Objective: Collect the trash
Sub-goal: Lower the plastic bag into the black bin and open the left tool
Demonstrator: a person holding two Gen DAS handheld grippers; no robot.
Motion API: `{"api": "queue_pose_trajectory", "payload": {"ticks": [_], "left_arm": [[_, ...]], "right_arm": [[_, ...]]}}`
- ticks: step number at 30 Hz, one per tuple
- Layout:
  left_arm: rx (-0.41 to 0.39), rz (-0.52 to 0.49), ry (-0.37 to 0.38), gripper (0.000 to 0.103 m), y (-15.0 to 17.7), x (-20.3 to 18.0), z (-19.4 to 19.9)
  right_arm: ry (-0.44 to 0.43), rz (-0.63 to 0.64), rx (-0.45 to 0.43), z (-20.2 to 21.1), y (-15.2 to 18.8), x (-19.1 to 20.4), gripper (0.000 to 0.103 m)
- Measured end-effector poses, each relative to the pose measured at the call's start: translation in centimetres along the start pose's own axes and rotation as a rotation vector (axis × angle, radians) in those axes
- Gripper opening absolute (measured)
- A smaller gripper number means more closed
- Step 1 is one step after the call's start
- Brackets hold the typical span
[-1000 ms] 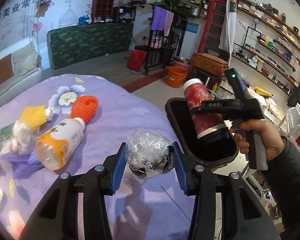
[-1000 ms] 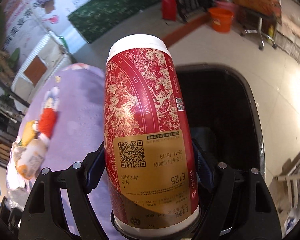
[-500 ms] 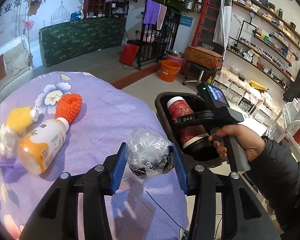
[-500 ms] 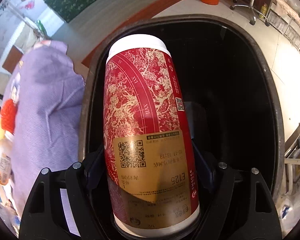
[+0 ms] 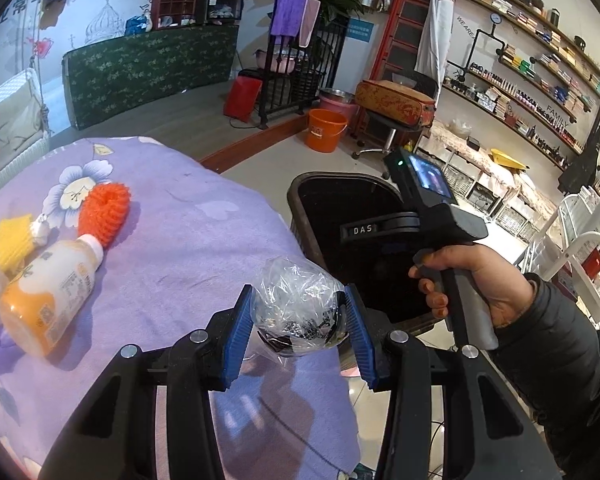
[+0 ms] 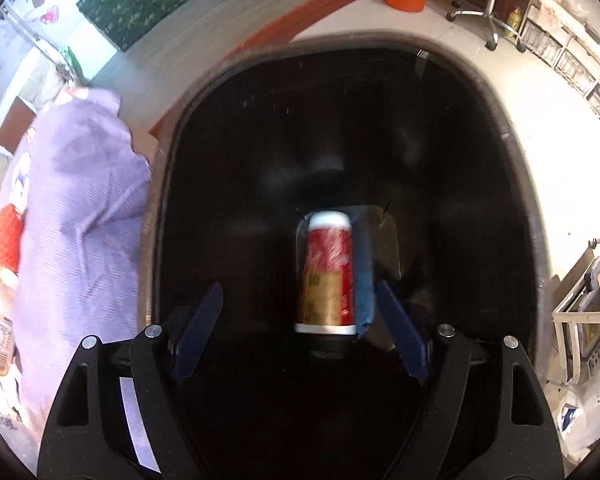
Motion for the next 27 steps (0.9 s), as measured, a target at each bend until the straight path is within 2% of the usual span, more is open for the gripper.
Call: {"api": "queue_pose_trajectory", "payload": {"ticks": [6, 9, 13, 19, 23, 27], "left_arm": [[0.012, -0.04, 0.026, 0.044, -1.2, -2.1, -1.7], [0.024, -0.059, 0.043, 0.044, -1.9, -3.4, -2.9], [0.045, -0.081, 0.066, 0.044, -2.8, -5.2, -4.5], [0.078, -0.117, 0.065, 0.044, -3.8, -7.4, -6.9], [0.093, -0.148, 0.05, 0.044, -4.5, -8.8, -8.6], [0.105, -0.159, 0.035, 0.044, -4.8, -9.4, -9.7]], "right_arm": [[0.023, 0.014, -0.199, 6.4, 1.0, -0.1, 0.08], [0.049, 0.003, -0.305, 9.8, 1.6, -1.2, 0.084], [0.056, -0.033, -0.429, 14.0, 2.7, -2.5, 0.084], [0.068, -0.098, -0.558, 17.9, 3.6, -4.5, 0.087], [0.085, -0.142, -0.615, 19.7, 4.4, -6.0, 0.087], [0.1, -0.173, -0.636, 20.7, 4.7, -7.5, 0.087]]}}
Point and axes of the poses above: each gripper's, at about its wrist camera, not at the fingertips, and z roughly against the way its jaws point, x to its left, y to its underside, the point moved 10 cm from there along -z, roughly the way its jaws point, and after that the axes turned 4 degrees about x, right-handed, at the moved point
